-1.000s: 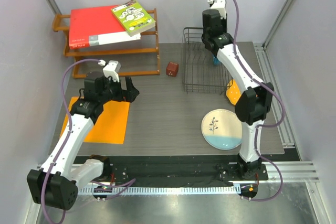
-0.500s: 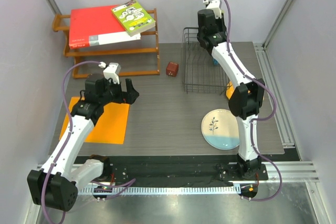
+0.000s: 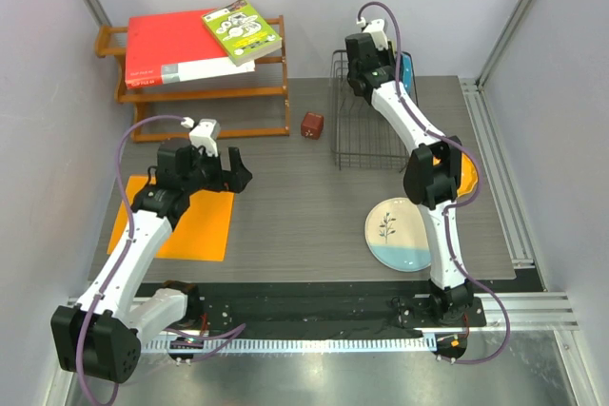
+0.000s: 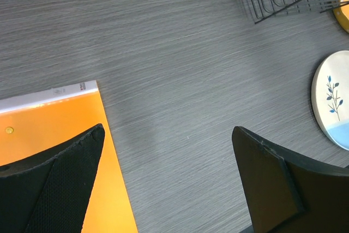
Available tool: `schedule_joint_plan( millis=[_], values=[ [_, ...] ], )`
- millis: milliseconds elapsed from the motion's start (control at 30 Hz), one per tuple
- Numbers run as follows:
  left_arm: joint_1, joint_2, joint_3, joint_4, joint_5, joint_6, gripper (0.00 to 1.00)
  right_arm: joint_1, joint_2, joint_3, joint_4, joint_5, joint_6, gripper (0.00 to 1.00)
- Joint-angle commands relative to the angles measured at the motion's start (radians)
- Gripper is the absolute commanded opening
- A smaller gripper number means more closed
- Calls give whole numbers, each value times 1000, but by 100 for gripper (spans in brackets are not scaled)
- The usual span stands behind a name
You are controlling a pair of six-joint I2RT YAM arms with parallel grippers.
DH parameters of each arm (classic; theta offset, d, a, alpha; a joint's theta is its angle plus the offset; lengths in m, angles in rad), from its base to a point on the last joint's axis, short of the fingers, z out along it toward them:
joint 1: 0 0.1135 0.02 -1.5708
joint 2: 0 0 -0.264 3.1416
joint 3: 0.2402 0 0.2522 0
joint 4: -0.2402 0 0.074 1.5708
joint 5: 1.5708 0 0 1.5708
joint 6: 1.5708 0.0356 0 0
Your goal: Load the plates into the dish rack
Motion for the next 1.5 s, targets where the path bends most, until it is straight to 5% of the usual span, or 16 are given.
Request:
schedule_joint_plan(
  millis=[0, 200, 300, 500, 733, 967, 1167, 1467],
  values=[
    [-3, -22, -5, 36, -3, 1, 99, -1, -26, 77, 35, 31, 59, 1],
    [-3, -16, -3, 40, 2, -1, 99, -2, 17, 58, -8, 19, 91, 1],
    [-4, -14, -5, 39, 5, -5, 99, -2, 25, 55, -18, 10, 94, 20],
    [-20, -16, -18, 53, 5, -39, 99, 13, -29, 38, -21, 2, 93, 34],
    [-239, -20, -64, 70, 73, -62, 95, 82, -254, -84, -31, -44, 74, 62],
    [-411, 71, -146, 287, 119, -251, 91, 122, -558, -377, -62, -82, 94, 69],
    [-543, 240, -107, 439, 103, -410, 85, 76, -863, -724, -62, -289, 62, 77],
    [-685, 538, 122, 250, -153, -525, 67, -43, -1129, -939, -165, -386, 56, 77]
  ],
)
